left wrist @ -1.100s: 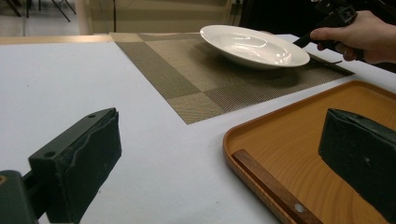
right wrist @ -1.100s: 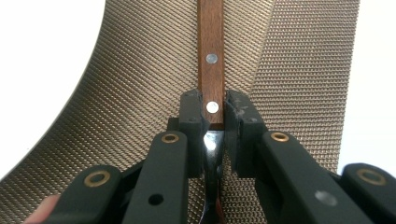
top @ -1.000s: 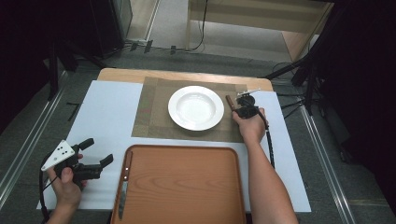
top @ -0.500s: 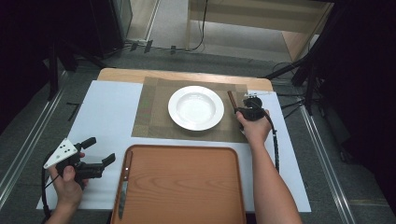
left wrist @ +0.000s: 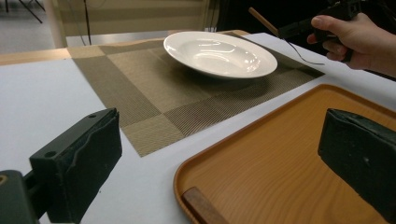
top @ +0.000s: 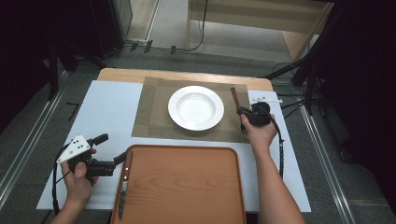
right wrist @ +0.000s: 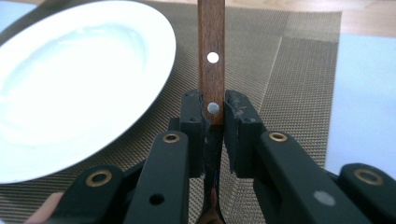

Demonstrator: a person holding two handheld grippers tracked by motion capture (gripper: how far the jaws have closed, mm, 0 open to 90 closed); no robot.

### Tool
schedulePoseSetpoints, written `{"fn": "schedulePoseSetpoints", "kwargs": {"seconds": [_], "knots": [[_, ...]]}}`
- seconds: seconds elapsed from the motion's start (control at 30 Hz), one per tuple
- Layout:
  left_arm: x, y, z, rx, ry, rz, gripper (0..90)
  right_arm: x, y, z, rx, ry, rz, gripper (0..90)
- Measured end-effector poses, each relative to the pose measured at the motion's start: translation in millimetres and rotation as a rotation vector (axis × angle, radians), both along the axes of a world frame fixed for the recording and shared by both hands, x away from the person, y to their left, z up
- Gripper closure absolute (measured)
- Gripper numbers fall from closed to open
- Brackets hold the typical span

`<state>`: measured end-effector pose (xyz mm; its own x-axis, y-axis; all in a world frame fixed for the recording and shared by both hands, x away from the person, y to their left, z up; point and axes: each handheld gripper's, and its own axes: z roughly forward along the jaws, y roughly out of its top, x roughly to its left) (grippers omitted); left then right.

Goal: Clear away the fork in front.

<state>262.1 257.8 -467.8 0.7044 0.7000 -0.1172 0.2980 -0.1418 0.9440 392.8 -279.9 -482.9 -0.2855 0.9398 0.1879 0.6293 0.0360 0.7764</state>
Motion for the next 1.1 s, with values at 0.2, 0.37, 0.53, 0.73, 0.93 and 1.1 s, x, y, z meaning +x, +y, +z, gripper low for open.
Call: {"fn": "schedulePoseSetpoints", "kwargs": {"seconds": [0.2,0.37,0.53,0.73,0.93,1.1], "knots": [[2.3,-11.4,8.3,-0.005,-0.015,-0.019,0.0,-15.5,-1.3,9.7,0.012,-0.06,0.021,77.5],[5.4,-21.5,13.7,0.005,-0.031,-0.017,0.0,-28.2,0.5,13.7,0.02,-0.098,0.04,77.5],[10.3,-34.3,18.5,0.014,-0.033,-0.043,0.0,-41.1,3.6,13.6,0.027,-0.124,0.053,77.5],[15.0,-51.0,21.7,0.017,-0.03,-0.075,0.0,-55.2,6.4,15.1,0.053,-0.158,0.077,77.5],[19.3,-67.2,26.3,0.02,-0.02,-0.126,0.0,-67.9,9.5,20.8,0.073,-0.195,0.094,77.5],[23.5,-76.6,29.4,0.008,-0.015,-0.138,0.0,-79.2,13.3,22.1,0.07,-0.211,0.112,77.5]]}}
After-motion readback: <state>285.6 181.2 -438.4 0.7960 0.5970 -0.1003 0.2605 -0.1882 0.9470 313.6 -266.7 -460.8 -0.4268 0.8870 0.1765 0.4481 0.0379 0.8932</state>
